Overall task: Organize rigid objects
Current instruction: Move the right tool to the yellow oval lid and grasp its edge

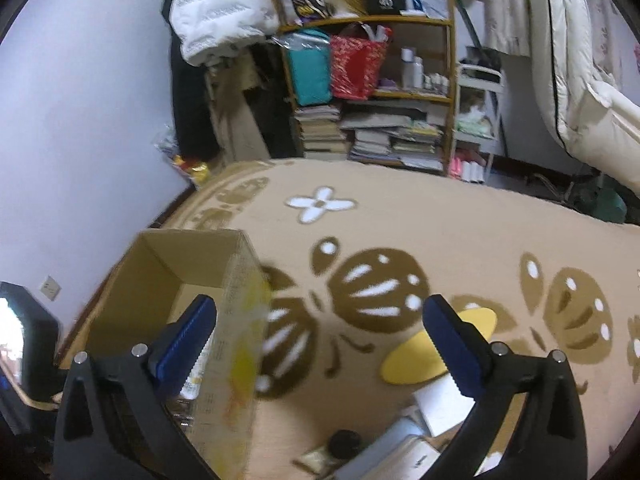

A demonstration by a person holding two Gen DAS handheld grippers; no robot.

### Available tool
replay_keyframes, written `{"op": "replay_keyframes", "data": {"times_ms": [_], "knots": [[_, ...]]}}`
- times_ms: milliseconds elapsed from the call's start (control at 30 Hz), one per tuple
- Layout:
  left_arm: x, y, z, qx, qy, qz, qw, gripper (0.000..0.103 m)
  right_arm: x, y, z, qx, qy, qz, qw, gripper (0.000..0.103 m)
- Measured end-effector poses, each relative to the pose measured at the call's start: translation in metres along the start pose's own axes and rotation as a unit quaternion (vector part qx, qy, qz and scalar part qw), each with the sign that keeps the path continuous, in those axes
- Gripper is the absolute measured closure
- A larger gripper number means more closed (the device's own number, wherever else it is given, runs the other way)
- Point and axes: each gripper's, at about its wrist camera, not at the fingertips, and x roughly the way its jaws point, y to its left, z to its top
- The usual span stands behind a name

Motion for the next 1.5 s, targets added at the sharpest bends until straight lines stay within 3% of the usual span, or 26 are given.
{"op": "replay_keyframes", "data": {"times_ms": [367, 800, 1067, 1300, 1500], "knots": [[-0.001, -0.008, -0.002, 0.013, -0.006, 0.013, 0.9998, 0.085, 0.04, -0.044, -0.011, 0.02, 0.039, -0.072, 0.996, 0.0], [0.0, -0.007, -0.001, 0.014, -0.005, 0.018, 0.9997, 0.083, 0.081, -0.073, -0.029, 0.062, 0.106, -0.1, 0.987, 0.0], [0.0, -0.006, 0.0, 0.013, -0.004, 0.02, 0.9997, 0.083, 0.091, -0.094, -0.032, 0.112, 0.126, -0.096, 0.981, 0.0], [0.0, -0.009, 0.001, 0.015, -0.003, 0.026, 0.9995, 0.082, 0.11, -0.113, -0.045, 0.143, 0.174, -0.069, 0.972, 0.0], [0.002, -0.012, 0.001, 0.018, 0.0, 0.032, 0.9993, 0.082, 0.115, -0.114, -0.045, 0.146, 0.171, -0.059, 0.973, 0.0]]}}
